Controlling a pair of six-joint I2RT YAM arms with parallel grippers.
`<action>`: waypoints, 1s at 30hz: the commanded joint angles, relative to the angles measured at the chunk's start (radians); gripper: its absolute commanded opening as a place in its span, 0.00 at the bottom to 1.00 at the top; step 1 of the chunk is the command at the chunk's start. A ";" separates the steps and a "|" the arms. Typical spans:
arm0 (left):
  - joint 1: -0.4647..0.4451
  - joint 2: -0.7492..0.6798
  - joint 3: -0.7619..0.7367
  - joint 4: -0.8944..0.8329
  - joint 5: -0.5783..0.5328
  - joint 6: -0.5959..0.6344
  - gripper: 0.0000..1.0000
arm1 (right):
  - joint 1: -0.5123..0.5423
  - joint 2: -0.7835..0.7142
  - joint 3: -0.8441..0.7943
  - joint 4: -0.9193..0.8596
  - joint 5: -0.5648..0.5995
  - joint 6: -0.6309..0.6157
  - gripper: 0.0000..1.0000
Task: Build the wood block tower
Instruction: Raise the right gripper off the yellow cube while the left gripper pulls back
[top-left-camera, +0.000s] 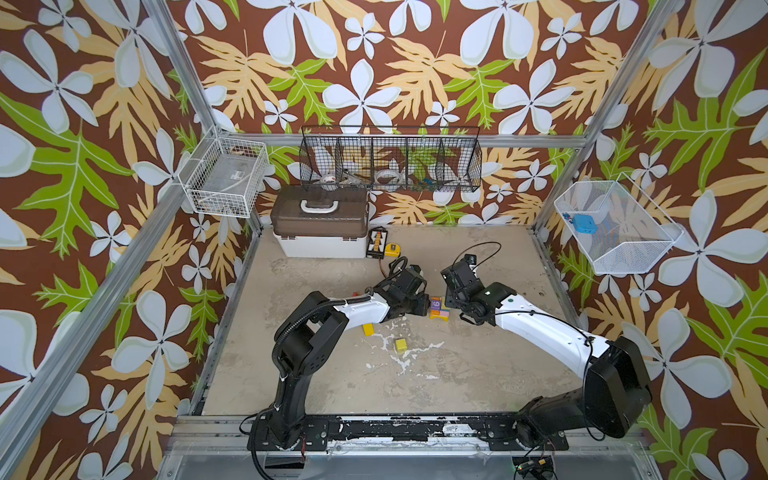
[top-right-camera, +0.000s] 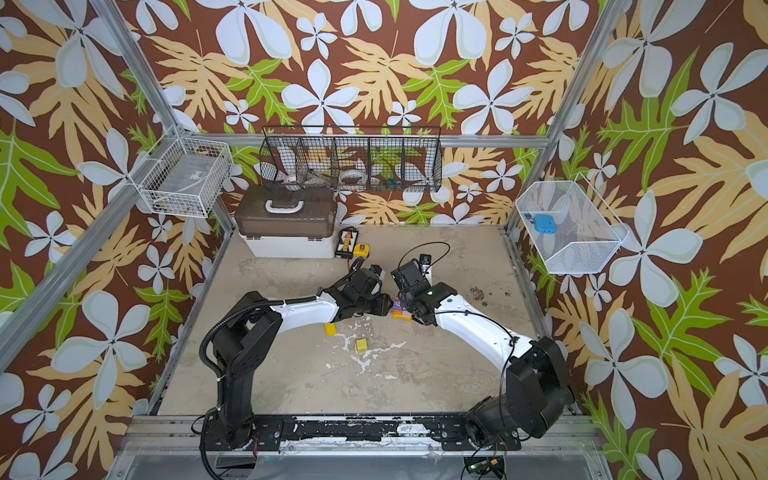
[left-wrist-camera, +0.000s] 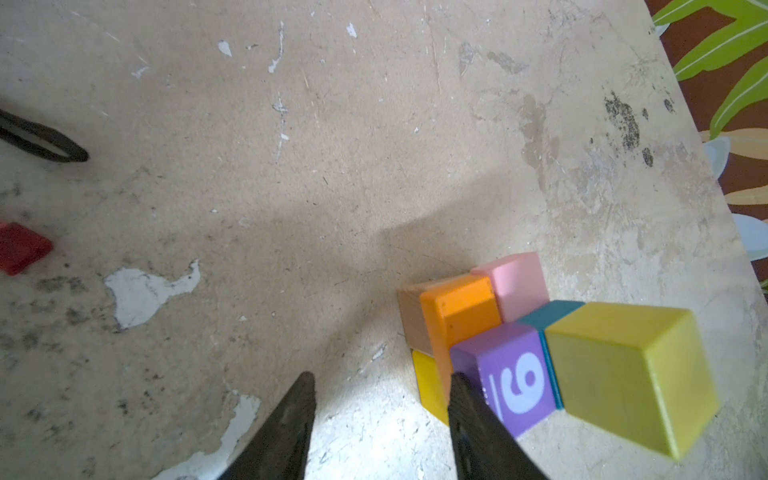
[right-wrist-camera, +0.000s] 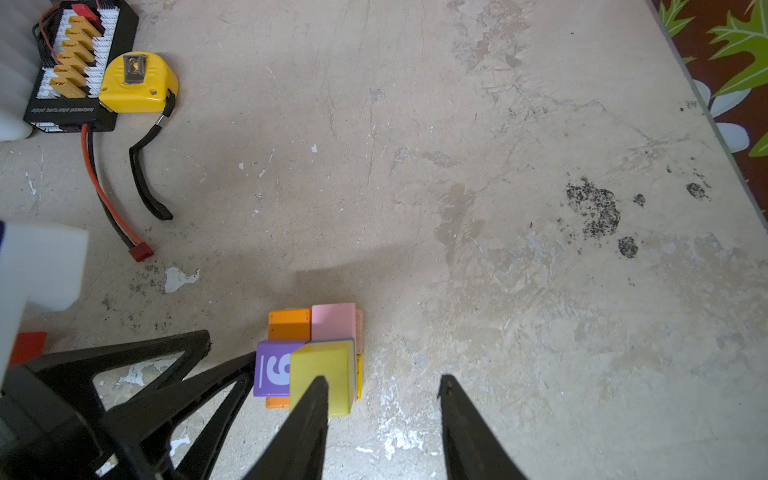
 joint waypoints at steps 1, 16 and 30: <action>0.001 -0.004 0.000 -0.012 -0.006 0.000 0.54 | 0.000 -0.006 -0.001 -0.003 0.011 0.000 0.45; 0.001 -0.016 -0.012 0.002 0.017 -0.006 0.54 | 0.000 -0.004 0.000 -0.003 0.012 -0.001 0.46; -0.001 -0.017 -0.016 0.016 0.046 -0.003 0.54 | -0.001 0.007 0.004 -0.006 0.006 -0.004 0.46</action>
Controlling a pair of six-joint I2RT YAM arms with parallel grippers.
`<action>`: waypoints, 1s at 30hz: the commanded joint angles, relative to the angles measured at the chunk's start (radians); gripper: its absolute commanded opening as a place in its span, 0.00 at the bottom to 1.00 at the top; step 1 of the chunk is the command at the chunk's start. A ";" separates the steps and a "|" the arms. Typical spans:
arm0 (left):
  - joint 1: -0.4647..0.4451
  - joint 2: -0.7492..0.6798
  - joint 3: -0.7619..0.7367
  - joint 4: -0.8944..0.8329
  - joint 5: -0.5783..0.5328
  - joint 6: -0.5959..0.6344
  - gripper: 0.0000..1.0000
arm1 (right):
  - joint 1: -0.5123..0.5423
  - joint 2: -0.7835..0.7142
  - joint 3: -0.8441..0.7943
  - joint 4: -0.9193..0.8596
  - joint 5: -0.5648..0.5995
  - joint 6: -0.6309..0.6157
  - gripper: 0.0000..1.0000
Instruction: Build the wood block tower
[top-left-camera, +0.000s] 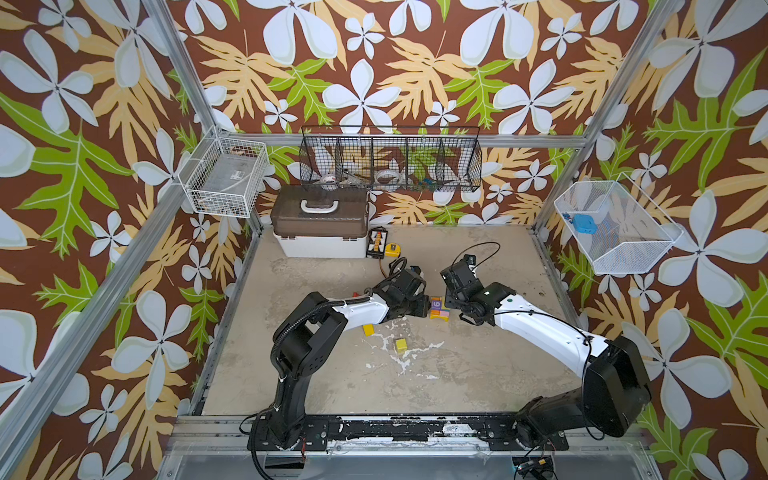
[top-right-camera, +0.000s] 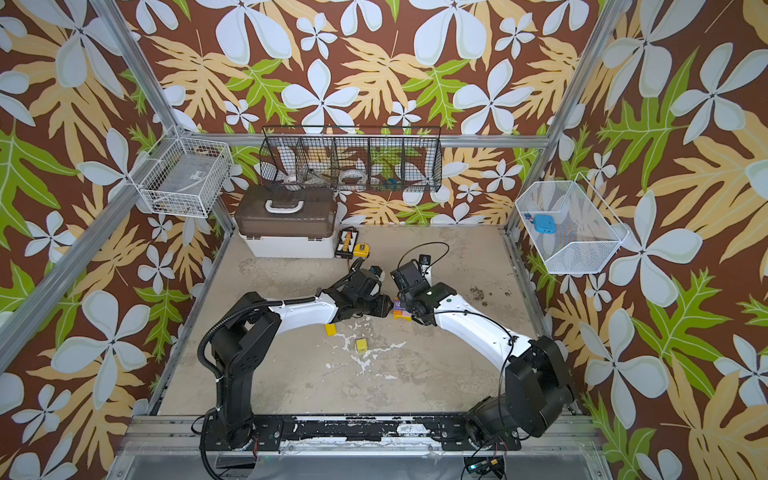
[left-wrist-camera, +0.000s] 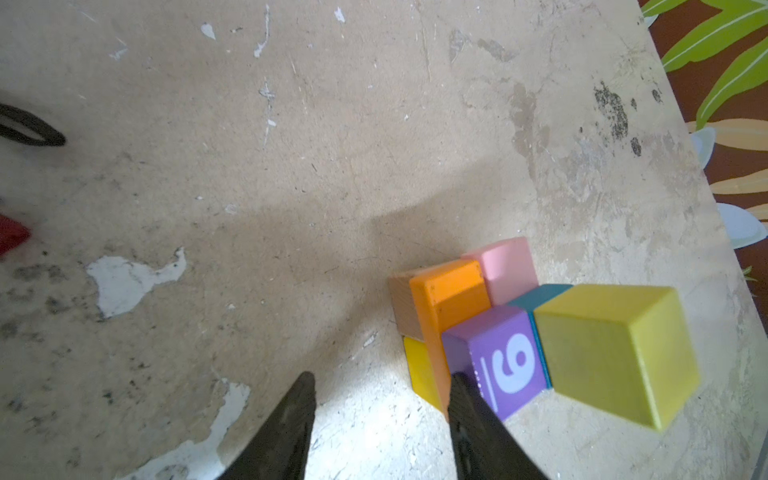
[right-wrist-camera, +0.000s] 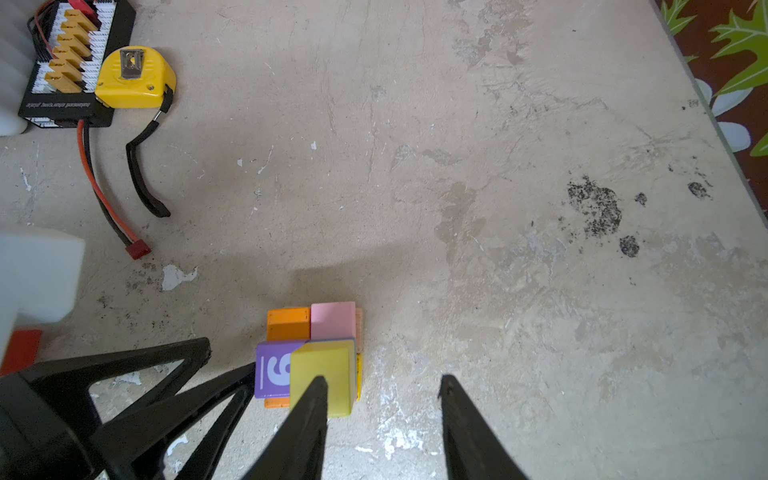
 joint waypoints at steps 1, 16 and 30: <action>0.000 -0.006 -0.002 0.015 0.011 -0.003 0.54 | 0.000 0.003 0.006 -0.007 0.006 -0.004 0.46; 0.001 -0.238 -0.163 0.042 -0.316 0.002 0.53 | 0.065 -0.147 -0.057 0.047 -0.033 -0.031 0.53; 0.012 -0.956 -0.778 0.434 -0.818 -0.059 0.84 | 0.520 0.071 -0.068 0.151 0.031 -0.105 0.53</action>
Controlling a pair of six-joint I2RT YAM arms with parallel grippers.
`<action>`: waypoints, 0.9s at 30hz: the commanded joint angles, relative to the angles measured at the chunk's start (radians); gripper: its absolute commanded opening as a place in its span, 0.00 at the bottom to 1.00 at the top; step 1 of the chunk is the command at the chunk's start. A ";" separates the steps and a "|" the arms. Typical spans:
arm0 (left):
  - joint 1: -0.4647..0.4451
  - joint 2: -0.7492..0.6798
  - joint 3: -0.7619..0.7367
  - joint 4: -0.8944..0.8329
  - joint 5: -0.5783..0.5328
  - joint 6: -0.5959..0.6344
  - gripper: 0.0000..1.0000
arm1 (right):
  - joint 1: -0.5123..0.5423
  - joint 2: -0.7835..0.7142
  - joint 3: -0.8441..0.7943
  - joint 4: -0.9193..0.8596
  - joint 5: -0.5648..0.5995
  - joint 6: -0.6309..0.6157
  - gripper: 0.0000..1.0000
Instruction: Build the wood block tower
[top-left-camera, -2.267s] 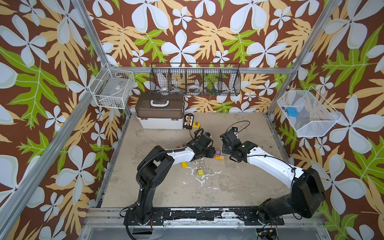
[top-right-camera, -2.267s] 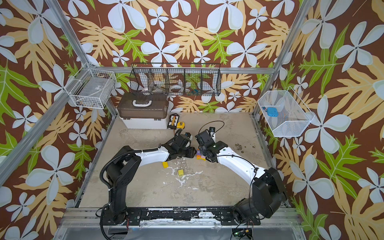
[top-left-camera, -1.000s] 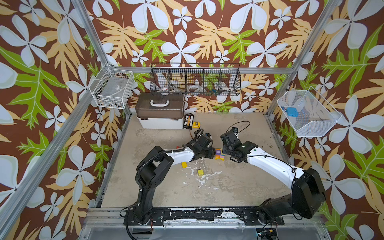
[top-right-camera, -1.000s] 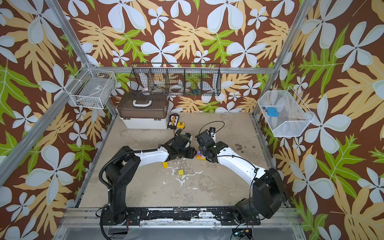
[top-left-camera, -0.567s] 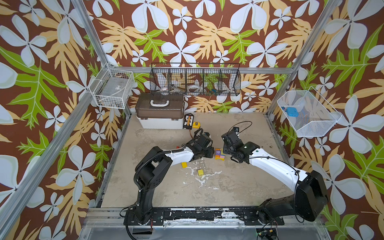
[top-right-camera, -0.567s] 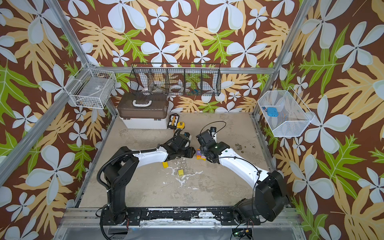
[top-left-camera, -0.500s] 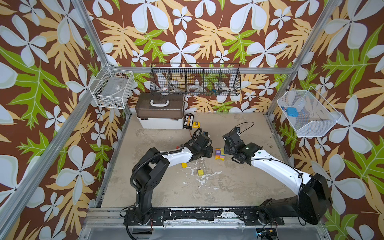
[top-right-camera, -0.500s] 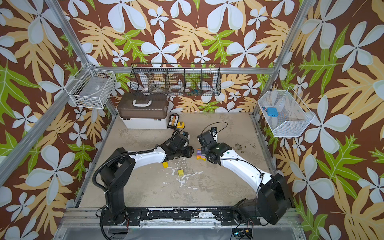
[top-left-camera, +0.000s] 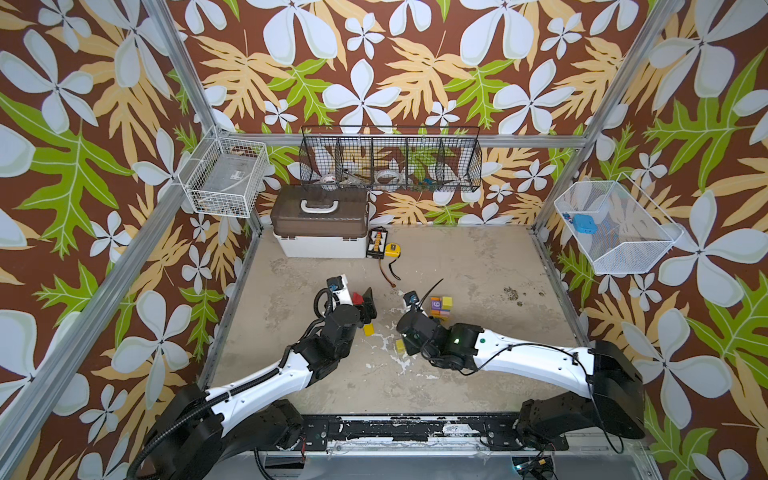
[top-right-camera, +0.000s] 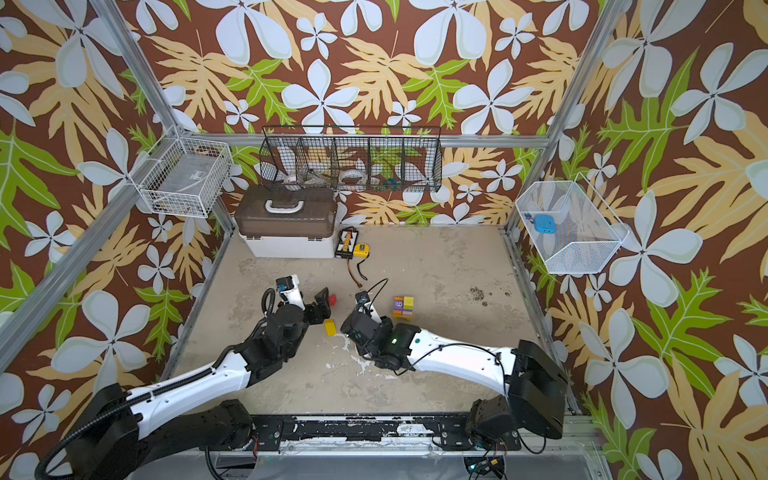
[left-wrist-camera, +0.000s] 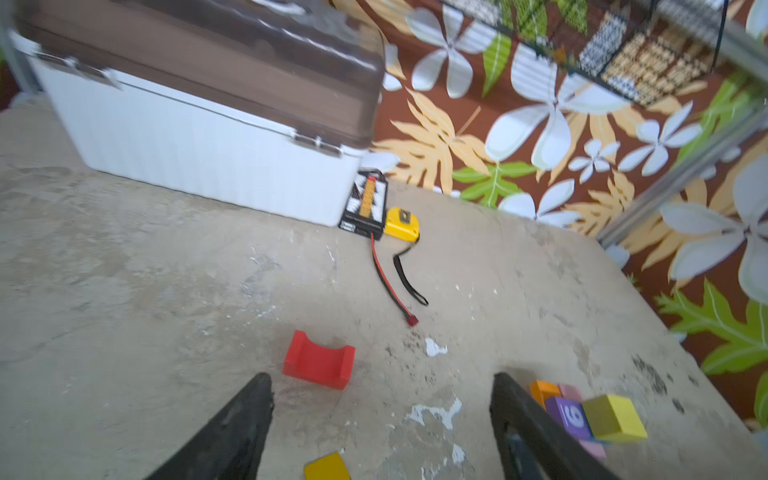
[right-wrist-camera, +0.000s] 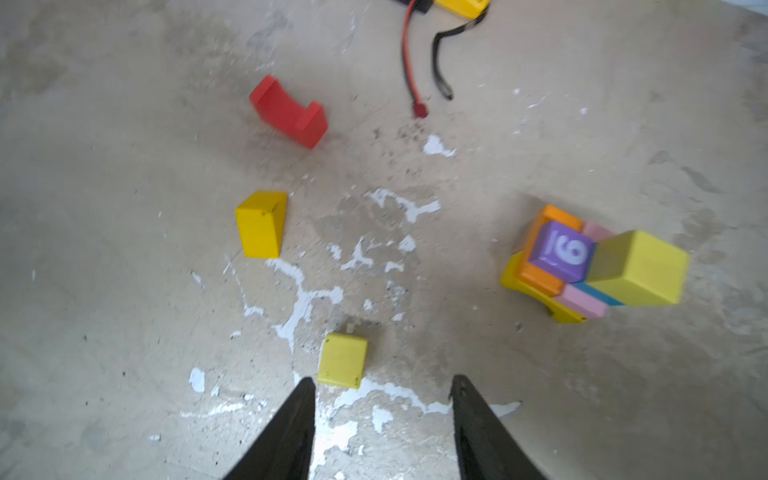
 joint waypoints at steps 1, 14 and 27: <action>0.002 -0.040 -0.025 0.084 -0.104 -0.015 0.85 | 0.015 0.068 0.011 0.021 0.021 -0.008 0.52; 0.001 -0.008 -0.026 0.141 -0.096 0.076 0.90 | 0.016 -0.013 -0.028 0.120 -0.015 -0.077 0.64; 0.003 0.021 0.069 -0.252 0.713 0.092 0.82 | -0.405 -0.641 -0.194 0.279 0.181 -0.086 1.00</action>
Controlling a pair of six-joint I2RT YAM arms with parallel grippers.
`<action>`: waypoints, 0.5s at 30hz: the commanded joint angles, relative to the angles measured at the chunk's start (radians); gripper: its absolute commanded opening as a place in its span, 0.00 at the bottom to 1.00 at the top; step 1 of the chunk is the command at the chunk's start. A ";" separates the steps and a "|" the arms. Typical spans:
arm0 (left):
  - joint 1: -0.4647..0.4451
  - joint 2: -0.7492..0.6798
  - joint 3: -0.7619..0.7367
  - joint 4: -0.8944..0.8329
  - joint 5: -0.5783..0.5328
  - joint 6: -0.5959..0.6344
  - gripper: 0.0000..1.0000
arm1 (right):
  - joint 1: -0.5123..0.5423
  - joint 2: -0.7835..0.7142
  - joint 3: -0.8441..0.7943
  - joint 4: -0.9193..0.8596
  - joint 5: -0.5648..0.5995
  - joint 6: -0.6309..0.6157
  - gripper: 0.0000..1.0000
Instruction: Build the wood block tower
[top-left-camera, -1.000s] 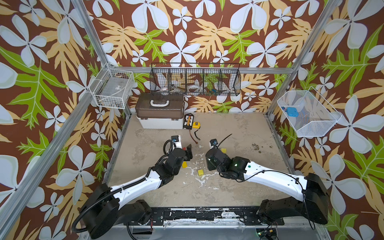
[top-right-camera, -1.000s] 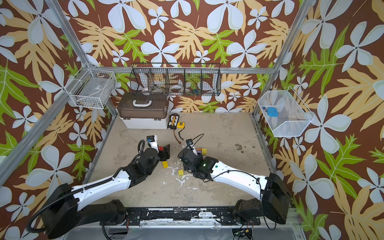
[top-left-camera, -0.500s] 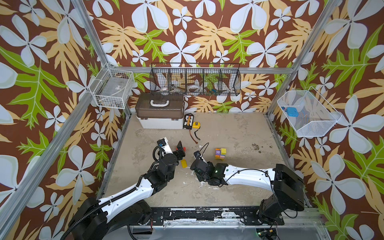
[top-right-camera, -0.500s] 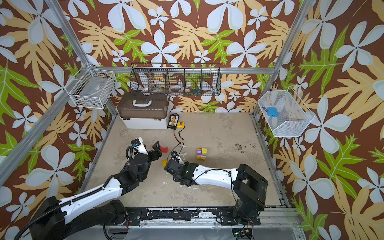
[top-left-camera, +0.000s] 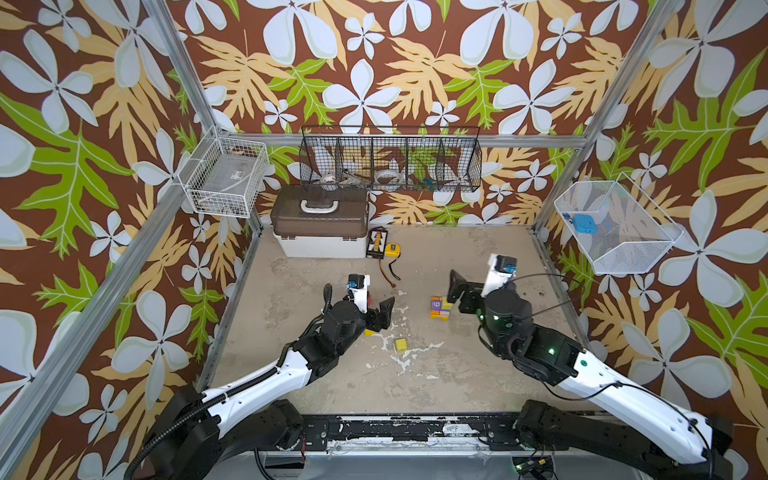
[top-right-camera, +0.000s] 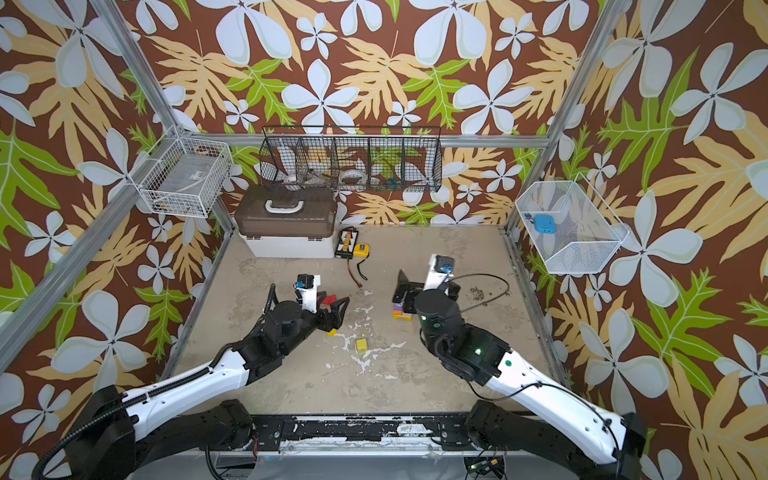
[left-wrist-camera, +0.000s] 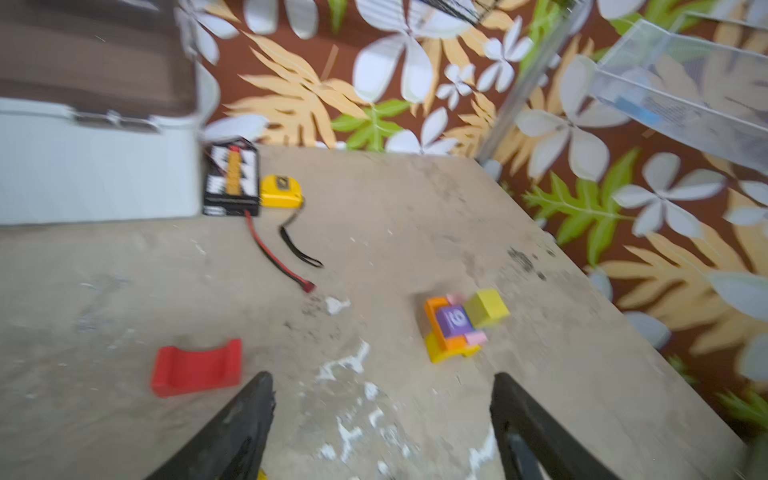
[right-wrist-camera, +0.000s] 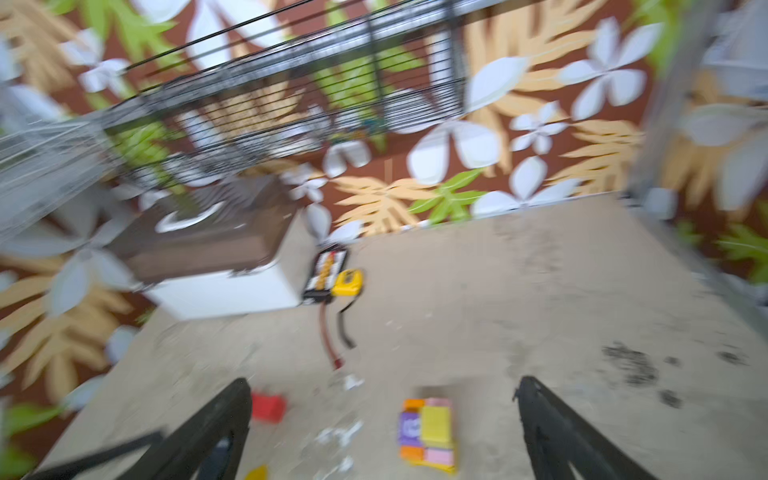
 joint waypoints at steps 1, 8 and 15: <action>0.001 0.003 0.007 -0.200 0.230 -0.027 0.82 | -0.188 -0.062 -0.105 0.075 -0.203 -0.003 1.00; -0.029 0.106 0.014 -0.255 0.281 0.071 0.82 | -0.427 -0.059 -0.191 0.082 -0.458 0.040 0.96; -0.050 0.202 0.035 -0.269 0.236 0.093 0.84 | -0.427 -0.039 -0.174 0.076 -0.459 0.027 0.96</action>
